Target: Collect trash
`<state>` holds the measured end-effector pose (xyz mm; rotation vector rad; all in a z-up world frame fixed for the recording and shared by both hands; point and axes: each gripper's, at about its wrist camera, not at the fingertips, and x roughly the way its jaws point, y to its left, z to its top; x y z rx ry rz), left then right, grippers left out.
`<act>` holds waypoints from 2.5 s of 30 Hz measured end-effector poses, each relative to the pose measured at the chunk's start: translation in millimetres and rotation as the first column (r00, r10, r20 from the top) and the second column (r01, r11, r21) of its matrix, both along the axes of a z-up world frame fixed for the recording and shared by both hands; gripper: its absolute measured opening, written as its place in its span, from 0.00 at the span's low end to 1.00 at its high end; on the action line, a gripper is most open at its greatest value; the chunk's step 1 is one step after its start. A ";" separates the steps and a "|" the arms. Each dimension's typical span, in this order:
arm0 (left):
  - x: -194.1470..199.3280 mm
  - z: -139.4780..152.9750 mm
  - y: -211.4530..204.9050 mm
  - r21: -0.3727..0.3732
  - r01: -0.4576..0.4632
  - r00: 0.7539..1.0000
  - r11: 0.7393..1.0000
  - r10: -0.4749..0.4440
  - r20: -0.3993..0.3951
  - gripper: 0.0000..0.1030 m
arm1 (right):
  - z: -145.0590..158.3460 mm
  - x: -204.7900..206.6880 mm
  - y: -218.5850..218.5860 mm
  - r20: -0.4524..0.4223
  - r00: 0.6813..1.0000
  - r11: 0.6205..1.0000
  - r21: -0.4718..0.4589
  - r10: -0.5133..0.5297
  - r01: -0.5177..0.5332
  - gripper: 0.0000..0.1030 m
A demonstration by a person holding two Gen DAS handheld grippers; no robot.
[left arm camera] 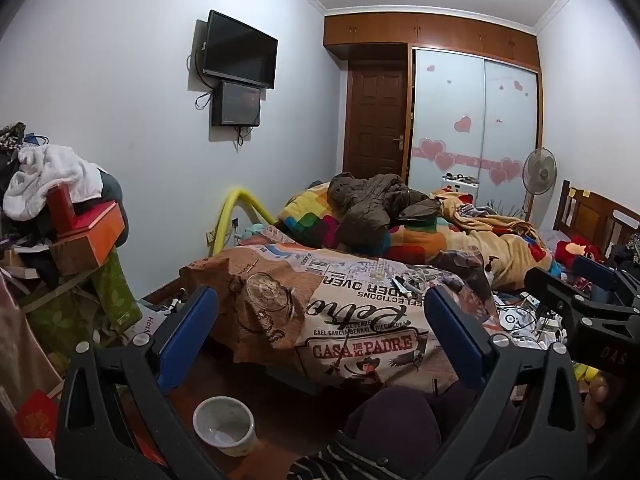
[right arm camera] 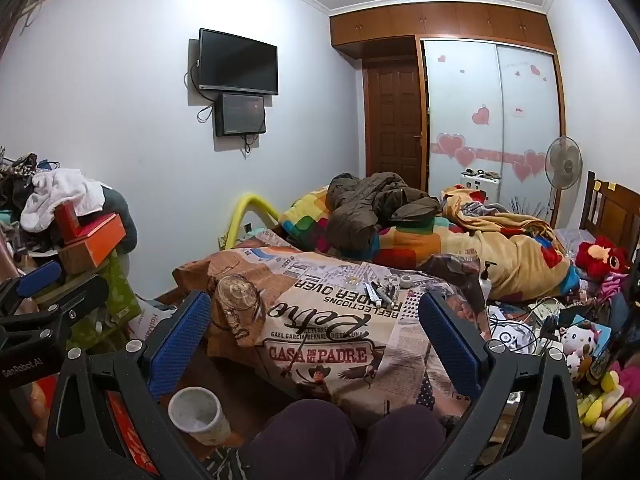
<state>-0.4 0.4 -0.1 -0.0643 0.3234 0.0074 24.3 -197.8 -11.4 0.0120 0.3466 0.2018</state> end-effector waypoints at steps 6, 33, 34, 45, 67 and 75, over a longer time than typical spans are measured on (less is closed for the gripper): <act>-0.5 0.3 0.4 0.006 -0.005 1.000 1.000 0.005 -0.009 1.00 | -0.9 1.1 0.4 -0.002 1.000 1.000 -0.001 -0.001 0.001 1.00; 7.1 -9.1 -4.2 0.003 -0.006 1.000 1.000 0.006 -0.012 1.00 | -0.2 3.2 -0.9 -0.007 1.000 1.000 0.003 0.000 0.000 1.00; 6.2 -7.8 -3.4 0.004 -0.005 1.000 1.000 0.005 -0.011 1.00 | -0.2 3.4 -1.0 -0.007 1.000 1.000 0.004 0.000 0.000 1.00; 5.5 -7.1 0.6 0.000 -0.013 1.000 1.000 0.013 -0.010 1.00 | 0.1 4.1 -1.9 -0.010 1.000 1.000 0.005 0.001 0.000 1.00; 5.7 -7.9 1.6 -0.003 -0.013 1.000 1.000 0.013 -0.014 1.00 | 0.6 4.0 -5.0 -0.010 1.000 1.000 0.008 0.000 0.000 1.00; 5.9 -9.2 1.4 -0.004 -0.012 1.000 1.000 0.012 -0.016 1.00 | 0.5 4.2 -6.1 -0.011 1.000 1.000 0.010 0.001 -0.001 1.00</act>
